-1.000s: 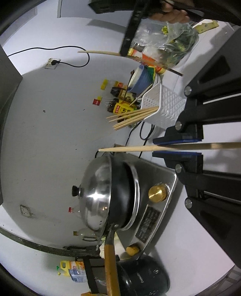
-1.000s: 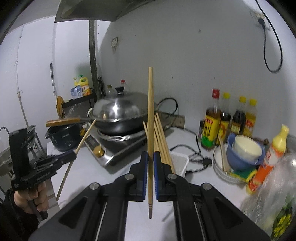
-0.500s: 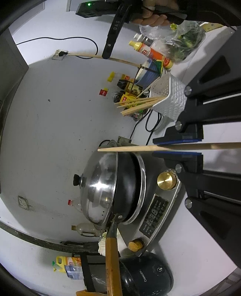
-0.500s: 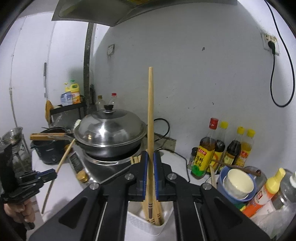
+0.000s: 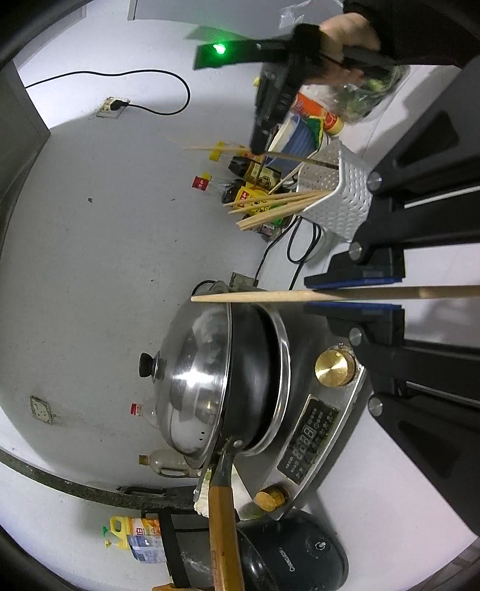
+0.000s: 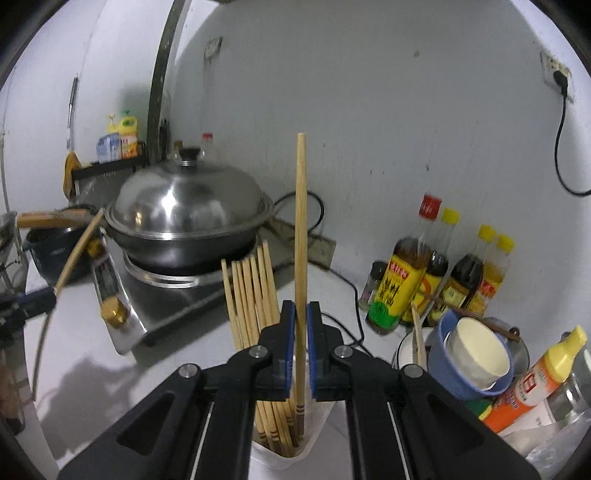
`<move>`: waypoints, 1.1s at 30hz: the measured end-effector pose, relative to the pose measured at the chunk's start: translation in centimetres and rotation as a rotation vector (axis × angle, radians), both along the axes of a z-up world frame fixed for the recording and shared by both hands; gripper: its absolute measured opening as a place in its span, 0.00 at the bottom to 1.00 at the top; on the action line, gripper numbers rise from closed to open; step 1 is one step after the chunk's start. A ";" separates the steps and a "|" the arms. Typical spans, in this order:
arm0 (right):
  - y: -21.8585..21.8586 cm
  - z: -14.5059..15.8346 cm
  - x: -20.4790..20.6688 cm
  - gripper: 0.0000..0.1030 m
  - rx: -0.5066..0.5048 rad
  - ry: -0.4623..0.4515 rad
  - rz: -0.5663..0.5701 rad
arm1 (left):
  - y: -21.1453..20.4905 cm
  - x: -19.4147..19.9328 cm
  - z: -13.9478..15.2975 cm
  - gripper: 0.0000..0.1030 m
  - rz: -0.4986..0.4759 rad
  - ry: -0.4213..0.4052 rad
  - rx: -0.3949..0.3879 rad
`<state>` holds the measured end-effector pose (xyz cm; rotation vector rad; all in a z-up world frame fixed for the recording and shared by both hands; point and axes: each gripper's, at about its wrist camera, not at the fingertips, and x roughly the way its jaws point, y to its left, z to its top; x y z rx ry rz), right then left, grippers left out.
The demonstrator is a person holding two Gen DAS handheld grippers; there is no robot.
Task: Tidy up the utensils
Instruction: 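Lower the right gripper's chopstick into the basket and open it, then lower the left gripper's chopstick into the basket and open it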
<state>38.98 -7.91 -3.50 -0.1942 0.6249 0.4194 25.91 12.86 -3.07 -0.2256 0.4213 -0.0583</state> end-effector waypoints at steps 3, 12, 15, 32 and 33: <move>0.4 -1.6 0.2 0.06 0.003 0.034 0.012 | -0.5 0.3 0.1 0.06 -0.005 0.001 0.001; 0.0 -4.5 0.0 0.13 0.058 0.113 0.044 | -2.1 1.8 1.0 0.06 -0.035 -0.002 -0.032; -0.9 -4.8 -0.7 0.24 0.073 0.113 0.047 | -3.0 2.6 1.6 0.06 -0.045 -0.010 -0.039; -10.4 -6.0 -1.8 0.25 0.150 0.116 -0.056 | -10.2 10.5 4.8 0.06 -0.017 -0.096 -0.200; -10.9 -6.0 -1.8 0.25 0.154 0.113 -0.060 | -10.5 11.1 4.6 0.06 -0.004 -0.094 -0.209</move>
